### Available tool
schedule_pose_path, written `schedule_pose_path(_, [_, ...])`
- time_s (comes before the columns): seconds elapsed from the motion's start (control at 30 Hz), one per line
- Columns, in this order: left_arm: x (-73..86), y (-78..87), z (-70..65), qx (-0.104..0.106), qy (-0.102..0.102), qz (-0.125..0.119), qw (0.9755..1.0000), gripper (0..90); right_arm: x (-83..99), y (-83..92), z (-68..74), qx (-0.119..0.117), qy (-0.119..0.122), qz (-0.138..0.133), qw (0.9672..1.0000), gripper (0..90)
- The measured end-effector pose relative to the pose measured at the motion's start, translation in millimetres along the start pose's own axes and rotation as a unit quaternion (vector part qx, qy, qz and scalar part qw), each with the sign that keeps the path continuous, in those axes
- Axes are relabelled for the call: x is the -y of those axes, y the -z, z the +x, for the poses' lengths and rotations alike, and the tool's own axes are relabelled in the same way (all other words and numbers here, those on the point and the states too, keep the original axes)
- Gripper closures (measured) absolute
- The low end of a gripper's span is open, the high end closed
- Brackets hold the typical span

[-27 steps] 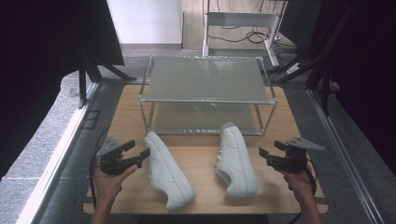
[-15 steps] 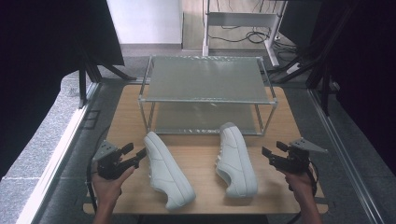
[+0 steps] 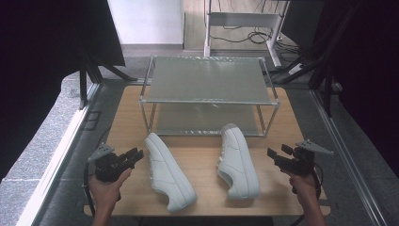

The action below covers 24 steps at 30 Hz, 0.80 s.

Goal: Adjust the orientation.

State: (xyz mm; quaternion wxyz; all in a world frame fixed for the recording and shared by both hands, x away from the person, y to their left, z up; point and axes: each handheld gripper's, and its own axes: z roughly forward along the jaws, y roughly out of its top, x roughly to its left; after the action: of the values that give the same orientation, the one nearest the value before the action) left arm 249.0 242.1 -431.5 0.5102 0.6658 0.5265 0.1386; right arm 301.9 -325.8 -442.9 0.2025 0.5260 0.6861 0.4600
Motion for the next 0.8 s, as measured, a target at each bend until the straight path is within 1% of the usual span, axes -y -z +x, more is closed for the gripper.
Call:
schedule_pose_path(0.07, [0.7, 2.0, 2.7, 0.001, 0.004, 0.004, 1.0, 74.5, 0.1, 1.0, 0.6, 0.001, 0.0, -0.002, 1.0, 30.5])
schedule_pose_path(0.13, [1.4, 2.1, 4.4, -0.001, 0.006, 0.008, 1.0, 76.8, 0.3, 0.8, 0.6, 0.001, 0.001, -0.001, 1.0, 30.5])
schedule_pose_path(0.17, [3.6, 1.1, 8.1, -0.006, 0.01, 0.019, 0.9997, 77.5, 1.8, -2.1, 0.0, 0.004, 0.0, 0.006, 1.0, 30.5])
schedule_pose_path(0.23, [5.5, 1.7, 9.2, -0.011, 0.009, 0.03, 0.9994, 79.1, 3.7, -4.9, -0.8, 0.006, -0.003, 0.014, 0.9999, 30.5])
schedule_pose_path(0.27, [5.5, 1.7, 9.2, -0.011, 0.009, 0.03, 0.9994, 80.3, 4.8, -6.7, -1.2, 0.006, -0.005, 0.017, 0.9998, 30.6])
schedule_pose_path(0.33, [11.9, 6.2, 12.1, -0.014, 0.008, 0.044, 0.9989, 83.0, 5.8, -9.3, -1.9, 0.005, -0.008, 0.024, 0.9997, 30.6])
schedule_pose_path(0.37, [16.3, 7.2, 14.6, -0.015, 0.014, 0.05, 0.9985, 84.6, 6.2, -10.3, -1.7, 0.006, -0.009, 0.024, 0.9996, 30.6])
schedule_pose_path(0.4, [16.3, 7.2, 14.6, -0.015, 0.014, 0.05, 0.9985, 85.9, 6.2, -10.3, -1.7, 0.006, -0.009, 0.024, 0.9996, 30.6])
schedule_pose_path(0.47, [23.5, 7.3, 18.4, -0.016, 0.026, 0.057, 0.9979, 87.6, 6.4, -11.0, -1.1, 0.007, -0.008, 0.026, 0.9996, 30.6])
schedule_pose_path(0.5, [29.2, 6.3, 20.2, -0.012, 0.033, 0.065, 0.9972, 88.3, 6.5, -11.0, -0.8, 0.007, -0.007, 0.026, 0.9996, 30.6])
schedule_pose_path(0.53, [38.6, 4.7, 19.9, -0.015, 0.035, 0.078, 0.9962, 88.6, 7.0, -11.0, 0.8, 0.007, -0.007, 0.026, 0.9996, 30.6])
schedule_pose_path(0.6, [47.5, 2.8, 16.7, -0.009, 0.034, 0.086, 0.9956, 89.5, 8.1, -11.5, 1.9, 0.009, -0.004, 0.028, 0.9995, 30.7])
schedule_pose_path(0.67, [49.9, 1.9, 15.1, -0.008, 0.033, 0.091, 0.9952, 90.0, 9.1, -12.6, 1.9, 0.013, -0.005, 0.033, 0.9993, 30.7])
schedule_pose_path(0.73, [54.6, -4.4, 10.8, 0.004, 0.033, 0.103, 0.9941, 90.0, 10.1, -14.3, 1.6, 0.015, -0.01, 0.037, 0.9991, 31.0])
schedule_pose_path(0.8, [56.1, -10.3, 7.3, 0.004, 0.027, 0.111, 0.9935, 90.0, 10.4, -14.8, 2.1, 0.016, -0.012, 0.038, 0.9991, 31.2])
